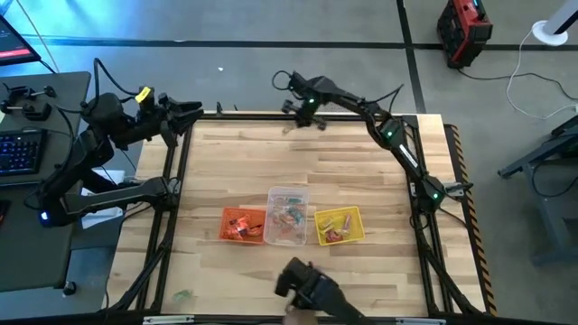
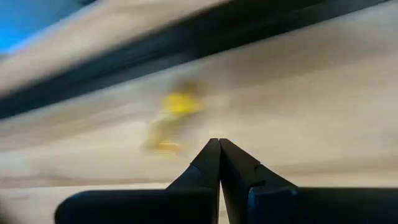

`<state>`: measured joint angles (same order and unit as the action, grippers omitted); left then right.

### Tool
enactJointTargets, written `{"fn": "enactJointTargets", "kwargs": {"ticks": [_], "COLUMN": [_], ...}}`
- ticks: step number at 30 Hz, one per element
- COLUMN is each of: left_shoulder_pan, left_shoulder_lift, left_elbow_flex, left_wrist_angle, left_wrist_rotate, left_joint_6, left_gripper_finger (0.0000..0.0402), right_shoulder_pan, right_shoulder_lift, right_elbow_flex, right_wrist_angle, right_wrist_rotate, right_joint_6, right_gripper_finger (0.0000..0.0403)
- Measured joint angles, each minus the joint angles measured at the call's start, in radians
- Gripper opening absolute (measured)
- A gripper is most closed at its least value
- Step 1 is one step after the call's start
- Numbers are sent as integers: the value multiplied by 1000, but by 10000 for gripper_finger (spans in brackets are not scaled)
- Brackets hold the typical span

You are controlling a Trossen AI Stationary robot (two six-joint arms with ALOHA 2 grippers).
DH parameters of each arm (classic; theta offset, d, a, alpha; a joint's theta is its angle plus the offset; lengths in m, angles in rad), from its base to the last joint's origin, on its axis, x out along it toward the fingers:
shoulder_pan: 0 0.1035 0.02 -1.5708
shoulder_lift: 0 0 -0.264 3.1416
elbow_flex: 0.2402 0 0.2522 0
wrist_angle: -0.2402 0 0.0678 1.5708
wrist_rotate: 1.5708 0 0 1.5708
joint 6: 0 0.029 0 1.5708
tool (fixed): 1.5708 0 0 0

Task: Sort candy by brand, put in halloween buckets
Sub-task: Put the yellow candy into the yellow bin

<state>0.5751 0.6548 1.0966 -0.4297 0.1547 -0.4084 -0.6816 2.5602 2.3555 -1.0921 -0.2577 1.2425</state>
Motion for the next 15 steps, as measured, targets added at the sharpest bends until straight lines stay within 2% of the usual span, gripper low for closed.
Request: {"fn": "enactJointTargets", "kwargs": {"ticks": [5,8,10,12,15], "left_shoulder_pan": [0,0,0,0,0], "left_shoulder_lift": [-1,3,8,12,25], "left_elbow_flex": [0,0,0,0,0], "left_wrist_angle": [0,0,0,-4,-15], "left_wrist_rotate": [0,0,-4,-9,-11], "left_joint_6": [24,38,58,62,46], "left_gripper_finger": [175,175,175,175,175], "right_shoulder_pan": [-38,-36,-36,-31,-21], "right_shoulder_lift": [-36,-72,-84,-80,-74], "right_elbow_flex": [0,0,4,2,-2], "right_wrist_angle": [-190,-134,-72,-55,-54], "right_wrist_rotate": [74,68,20,-32,-42], "right_joint_6": [-256,-390,-493,-648,-877], "right_gripper_finger": [0,0,0,0,0]}}
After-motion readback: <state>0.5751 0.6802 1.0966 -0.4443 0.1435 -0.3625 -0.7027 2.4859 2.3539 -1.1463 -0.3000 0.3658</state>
